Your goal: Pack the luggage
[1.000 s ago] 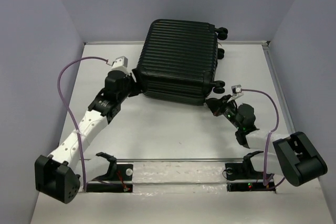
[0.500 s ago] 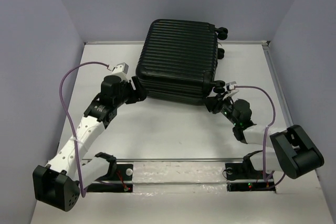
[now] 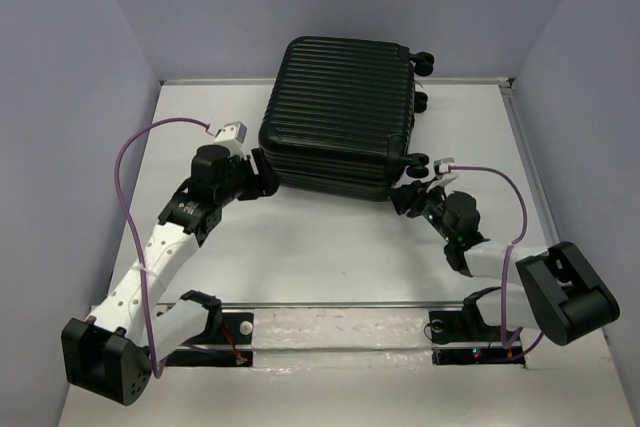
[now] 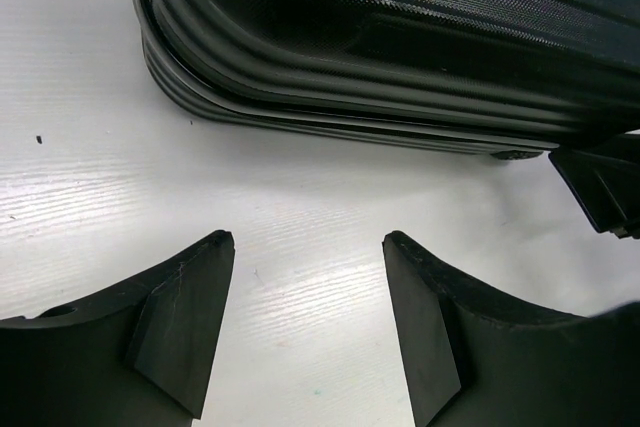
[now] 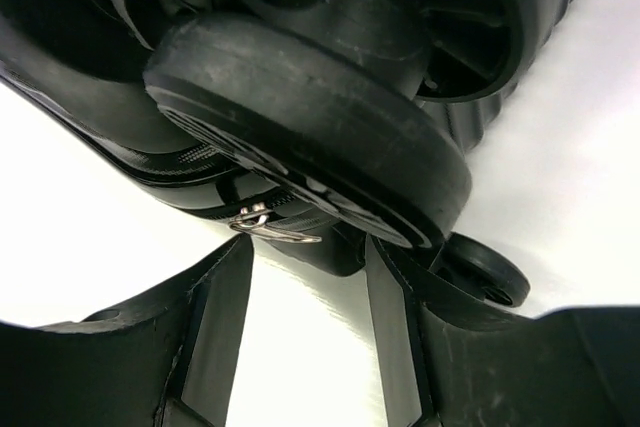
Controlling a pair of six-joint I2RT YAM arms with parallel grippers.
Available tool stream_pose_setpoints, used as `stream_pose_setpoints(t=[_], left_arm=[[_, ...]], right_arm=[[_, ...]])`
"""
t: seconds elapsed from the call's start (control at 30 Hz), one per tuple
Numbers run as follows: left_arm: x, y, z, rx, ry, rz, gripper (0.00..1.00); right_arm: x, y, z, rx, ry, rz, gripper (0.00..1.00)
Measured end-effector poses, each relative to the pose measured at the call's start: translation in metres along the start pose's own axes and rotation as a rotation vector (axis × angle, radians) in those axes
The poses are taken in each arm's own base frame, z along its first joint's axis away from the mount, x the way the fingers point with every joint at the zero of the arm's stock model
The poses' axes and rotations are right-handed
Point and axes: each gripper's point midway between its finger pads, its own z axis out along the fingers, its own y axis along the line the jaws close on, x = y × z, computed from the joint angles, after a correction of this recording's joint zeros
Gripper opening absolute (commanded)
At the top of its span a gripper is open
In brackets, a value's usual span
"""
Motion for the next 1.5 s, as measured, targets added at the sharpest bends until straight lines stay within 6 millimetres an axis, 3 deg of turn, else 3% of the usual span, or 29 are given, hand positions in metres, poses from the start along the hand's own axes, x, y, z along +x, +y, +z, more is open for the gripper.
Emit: stream_pose_setpoints(t=[0.53,0.6,0.63,0.67,0.83,0.93,1.03,1.1,1.13,1.23,1.37,1.5], left_arm=[[0.001,-0.002,0.005,0.034,0.020,0.002,0.68],[0.000,-0.003,0.006,0.039,0.017,0.002,0.68],[0.000,-0.004,0.006,0.043,0.015,0.001,0.68],[-0.001,-0.005,0.007,0.049,0.014,0.000,0.68],[0.007,-0.018,0.015,0.083,0.041,0.006,0.68],[0.022,-0.051,0.027,0.139,0.100,0.035,0.68],[0.039,-0.113,0.040,0.252,0.168,0.081,0.71],[0.044,-0.143,0.044,0.302,0.189,0.094,0.74],[0.049,-0.169,0.048,0.344,0.200,0.107,0.75],[0.052,-0.212,0.061,0.399,0.199,0.113,0.77],[0.064,-0.251,0.082,0.453,0.211,0.087,0.77],[0.076,-0.256,0.109,0.434,0.229,0.051,0.77]], right_arm=[[0.011,0.017,0.020,-0.140,0.049,-0.056,0.47],[0.008,0.017,0.021,-0.144,0.037,-0.058,0.32],[0.007,0.017,0.021,-0.144,0.035,-0.060,0.14],[0.007,0.017,0.022,-0.140,0.035,-0.059,0.07],[0.006,0.016,0.022,-0.130,0.029,-0.043,0.07],[0.006,0.018,0.022,-0.132,0.029,-0.034,0.07],[0.003,0.021,0.018,-0.128,0.008,-0.014,0.07],[0.003,0.022,0.013,-0.125,0.000,0.001,0.07],[0.004,0.022,0.012,-0.123,0.002,0.006,0.07],[0.006,0.022,0.011,-0.119,0.003,0.020,0.07],[0.005,0.023,0.011,-0.122,-0.002,0.037,0.07],[0.006,0.024,0.009,-0.125,-0.006,0.050,0.07]])
